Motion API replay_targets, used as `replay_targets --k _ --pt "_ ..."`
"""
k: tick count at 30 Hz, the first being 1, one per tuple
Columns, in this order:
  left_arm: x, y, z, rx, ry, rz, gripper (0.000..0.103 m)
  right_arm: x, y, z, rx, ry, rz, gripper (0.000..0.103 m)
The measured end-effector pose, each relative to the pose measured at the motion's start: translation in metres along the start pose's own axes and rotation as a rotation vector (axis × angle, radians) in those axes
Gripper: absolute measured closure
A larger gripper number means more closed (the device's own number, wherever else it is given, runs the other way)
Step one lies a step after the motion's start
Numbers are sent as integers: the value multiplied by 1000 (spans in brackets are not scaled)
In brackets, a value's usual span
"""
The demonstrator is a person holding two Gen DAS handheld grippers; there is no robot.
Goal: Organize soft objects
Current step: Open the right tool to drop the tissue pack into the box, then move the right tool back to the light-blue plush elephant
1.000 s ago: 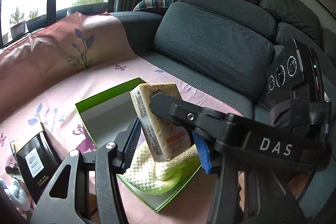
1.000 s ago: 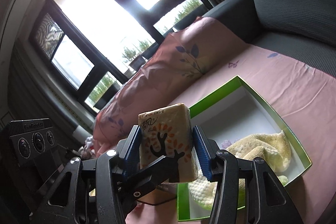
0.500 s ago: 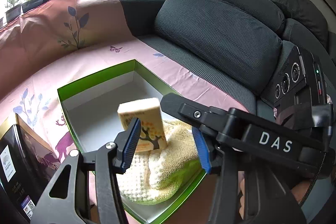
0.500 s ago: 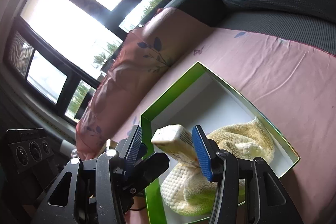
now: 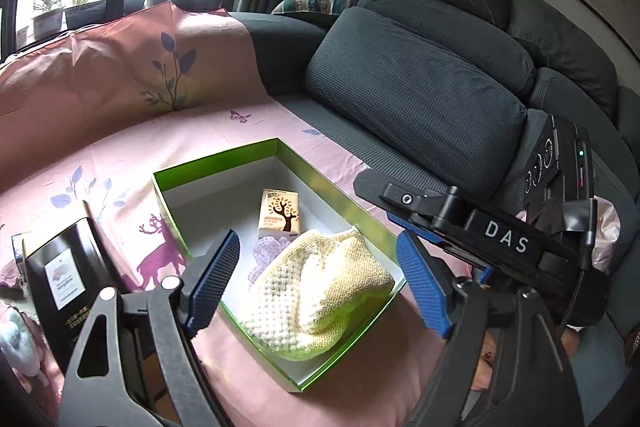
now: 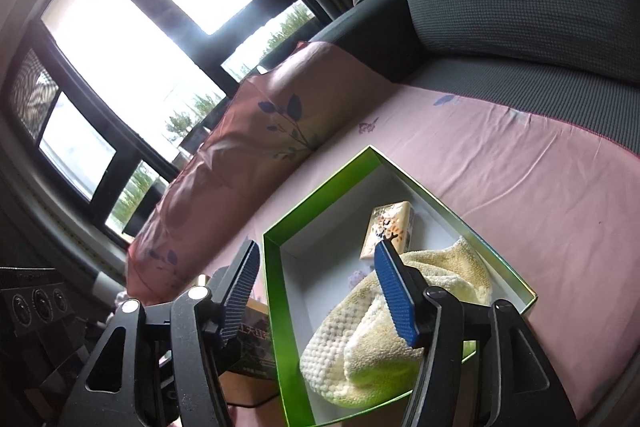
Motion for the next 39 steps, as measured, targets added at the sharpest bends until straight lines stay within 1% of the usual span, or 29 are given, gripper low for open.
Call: replay_targets --k 3,5,7,8,9,10,12,15,17,20,22,23,27,29,31,33,37,38,39 --pt "25 32 1 -72 84 24 6 13 6 -1 -10 43 3 19" --pt "44 55 -1 -115 144 52 2 23 11 -1 -16 52 37 16" --pt "63 78 -7 -153 198 81 1 37 17 -2 -31 67 82 15" --pt "73 89 -11 -170 222 97 1 44 20 -2 -38 82 90 10" --pt "84 100 -16 -186 244 116 1 50 23 -3 -50 103 89 7" --pt "94 109 -23 -199 266 133 1 58 26 -4 -63 128 79 6" --pt "115 123 -39 -204 306 181 1 71 31 -6 -82 173 54 6" --pt "145 135 -66 -177 337 270 1 89 33 -12 -81 225 42 6" --pt "167 145 -85 -172 356 350 1 103 33 -18 -76 251 64 6" --pt "201 163 -113 -191 385 457 1 126 29 -30 -56 291 107 6" --pt "225 170 -131 -177 408 521 1 141 26 -36 -50 319 128 6" --pt "236 173 -139 -172 425 541 1 147 24 -40 -47 331 142 6" --pt "274 179 -178 -177 539 550 1 175 8 -61 15 370 222 6" --pt "288 174 -197 -152 562 569 1 185 -2 -72 52 388 235 6" --pt "299 170 -211 -107 568 613 1 194 -14 -84 87 406 231 6" --pt "306 171 -217 -74 578 655 1 202 -28 -99 133 423 221 6" --pt "310 188 -214 -124 610 624 1 216 -62 -134 258 449 204 6" --pt "311 192 -214 -128 599 623 1 219 -70 -144 285 452 200 6" --pt "313 197 -215 -129 588 645 1 222 -77 -152 310 451 198 6"
Point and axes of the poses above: each gripper's, at about its wrist camera, not at the fingertips, and y roughly against the way its jaws point, x to its left, z to its top, the point moved 6 cm from there along -y, roughly the way its jaws point, and after that the axes turned 11 degrees about z, right-handed, at the moved point
